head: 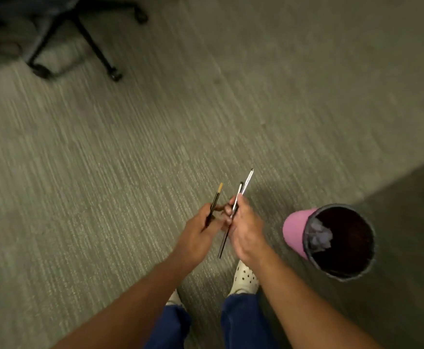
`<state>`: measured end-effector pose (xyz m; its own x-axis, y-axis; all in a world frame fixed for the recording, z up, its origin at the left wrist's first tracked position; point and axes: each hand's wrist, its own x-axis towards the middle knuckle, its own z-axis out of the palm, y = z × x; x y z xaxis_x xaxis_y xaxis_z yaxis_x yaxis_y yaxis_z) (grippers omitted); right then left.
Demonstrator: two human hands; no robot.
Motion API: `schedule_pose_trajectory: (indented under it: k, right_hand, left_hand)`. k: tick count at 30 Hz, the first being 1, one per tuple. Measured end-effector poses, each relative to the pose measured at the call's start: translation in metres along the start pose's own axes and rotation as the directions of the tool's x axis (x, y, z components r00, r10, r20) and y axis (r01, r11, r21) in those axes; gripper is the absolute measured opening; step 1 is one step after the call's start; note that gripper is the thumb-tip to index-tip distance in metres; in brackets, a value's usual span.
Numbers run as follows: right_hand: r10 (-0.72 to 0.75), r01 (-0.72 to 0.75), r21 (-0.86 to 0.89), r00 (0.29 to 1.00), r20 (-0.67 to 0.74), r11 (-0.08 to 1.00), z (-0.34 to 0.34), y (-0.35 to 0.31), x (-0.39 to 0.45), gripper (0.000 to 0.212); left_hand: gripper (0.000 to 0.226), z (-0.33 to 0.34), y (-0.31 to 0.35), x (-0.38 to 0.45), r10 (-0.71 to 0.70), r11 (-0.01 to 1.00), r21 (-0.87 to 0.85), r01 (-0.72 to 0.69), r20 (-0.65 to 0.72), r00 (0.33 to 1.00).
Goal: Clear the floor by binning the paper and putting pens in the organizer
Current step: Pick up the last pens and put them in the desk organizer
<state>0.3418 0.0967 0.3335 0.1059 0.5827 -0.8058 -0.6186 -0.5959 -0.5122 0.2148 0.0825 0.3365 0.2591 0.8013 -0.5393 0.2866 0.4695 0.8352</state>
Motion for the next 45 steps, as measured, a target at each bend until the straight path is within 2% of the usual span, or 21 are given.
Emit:
schedule_pose_trajectory:
  k: [4, 8, 11, 17, 21, 24, 27, 29, 33, 38, 42, 45]
  right_hand:
    - [-0.115, 0.112, 0.126, 0.993, 0.018, 0.986, -0.001, -0.085, -0.087, 0.032]
    - [-0.248, 0.247, 0.048, 0.969, 0.003, 0.968, -0.023, -0.160, -0.177, 0.031]
    - [-0.363, 0.364, 0.003, 0.929, -0.069, 0.932, -0.037, -0.209, -0.229, 0.031]
    - [-0.496, 0.520, 0.030, 0.830, -0.256, 0.854, -0.065, -0.274, -0.300, 0.029]
    - [-0.567, 0.633, 0.058, 0.727, -0.387, 0.772, -0.085, -0.300, -0.339, 0.028]
    - [-0.644, 0.709, 0.004, 0.642, -0.415, 0.705, -0.100, -0.304, -0.372, 0.037]
    - [-0.663, 0.732, -0.064, 0.572, -0.483, 0.679, -0.124, -0.299, -0.399, 0.023]
    - [-0.671, 0.755, -0.072, 0.530, -0.519, 0.652, -0.144, -0.290, -0.417, 0.022]
    - [-0.679, 0.796, -0.071, 0.461, -0.571, 0.601, -0.186, -0.267, -0.462, 0.022]
    - [-0.568, 0.760, -0.079, 0.407, -0.715, 0.645, -0.256, -0.232, -0.499, 0.024]
    - [-0.477, 0.687, -0.135, 0.336, -0.812, 0.714, -0.315, -0.209, -0.520, 0.039]
    - [-0.431, 0.665, -0.151, 0.279, -0.858, 0.732, -0.363, -0.196, -0.530, 0.038]
  left_hand:
    - [0.033, 0.024, 0.109, -0.053, 0.096, 0.991, 0.091, -0.101, 0.053, 0.994]
    - [0.038, 0.062, 0.204, -0.091, 0.141, 0.976, 0.147, -0.160, 0.129, 0.982]
    - [0.049, 0.093, 0.263, -0.104, 0.186, 0.965, 0.140, -0.220, 0.222, 0.957]
    - [0.052, 0.147, 0.347, -0.114, 0.291, 0.913, 0.147, -0.381, 0.419, 0.860]
    - [0.051, 0.178, 0.389, -0.114, 0.337, 0.847, 0.158, -0.507, 0.578, 0.743]
    - [0.043, 0.204, 0.407, -0.117, 0.333, 0.842, 0.108, -0.528, 0.667, 0.667]
    - [0.048, 0.231, 0.415, -0.128, 0.307, 0.833, 0.083, -0.547, 0.754, 0.581]
    - [0.048, 0.250, 0.417, -0.143, 0.308, 0.808, 0.062, -0.585, 0.803, 0.510]
    - [0.034, 0.294, 0.412, -0.180, 0.316, 0.759, 0.039, -0.649, 0.850, 0.421]
    - [0.023, 0.369, 0.394, -0.223, 0.327, 0.705, -0.003, -0.709, 0.889, 0.321]
    - [0.016, 0.438, 0.379, -0.261, 0.256, 0.693, 0.011, -0.721, 0.931, 0.259]
    - [0.016, 0.489, 0.366, -0.286, 0.209, 0.690, 0.000, -0.724, 0.957, 0.199]
